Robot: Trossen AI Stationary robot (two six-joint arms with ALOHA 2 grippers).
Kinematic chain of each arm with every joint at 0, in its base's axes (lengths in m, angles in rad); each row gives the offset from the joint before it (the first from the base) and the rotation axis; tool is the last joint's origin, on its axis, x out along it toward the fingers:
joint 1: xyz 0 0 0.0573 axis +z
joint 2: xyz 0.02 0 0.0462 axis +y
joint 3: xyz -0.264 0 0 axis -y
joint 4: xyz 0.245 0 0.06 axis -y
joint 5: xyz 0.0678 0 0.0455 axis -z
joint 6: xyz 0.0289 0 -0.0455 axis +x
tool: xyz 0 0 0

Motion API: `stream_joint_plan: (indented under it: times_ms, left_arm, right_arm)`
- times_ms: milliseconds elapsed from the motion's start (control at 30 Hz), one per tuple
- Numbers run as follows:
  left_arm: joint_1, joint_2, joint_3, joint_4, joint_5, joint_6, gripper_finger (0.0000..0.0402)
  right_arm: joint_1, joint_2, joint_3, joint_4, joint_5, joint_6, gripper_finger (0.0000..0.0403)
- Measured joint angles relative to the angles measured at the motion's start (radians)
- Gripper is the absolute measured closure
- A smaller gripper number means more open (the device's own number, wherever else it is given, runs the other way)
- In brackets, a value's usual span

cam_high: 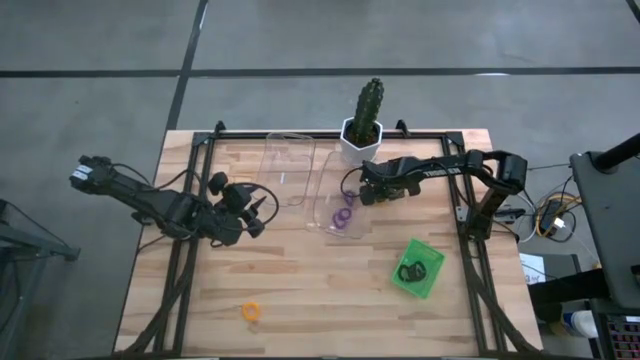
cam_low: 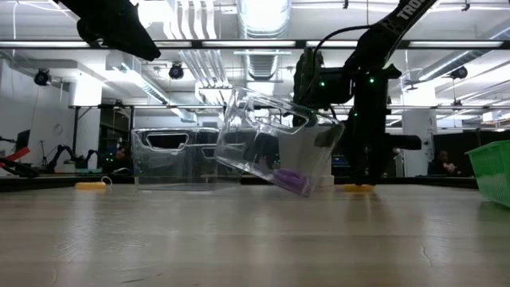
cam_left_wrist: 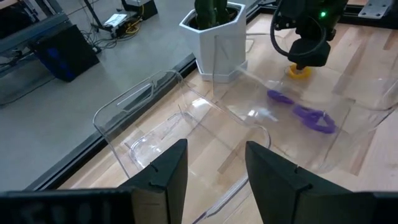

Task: Sort spring keychains
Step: Put the right yellow spring keychain into the left transparent bin

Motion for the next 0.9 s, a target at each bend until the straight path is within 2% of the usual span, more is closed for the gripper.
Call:
stream_joint_plan:
  times_ms: [200,900]
  left_arm:
    - [0.0,0.0,0.0,0.0,0.0,0.001,0.0248]
    - [0.0,0.0,0.0,0.0,0.0,0.021,0.0248]
  right_arm:
    - [0.0,-0.003,0.0,0.059,-0.003,-0.013,0.0289]
    - [0.0,-0.04,0.0,0.076,0.022,-0.055,0.0289]
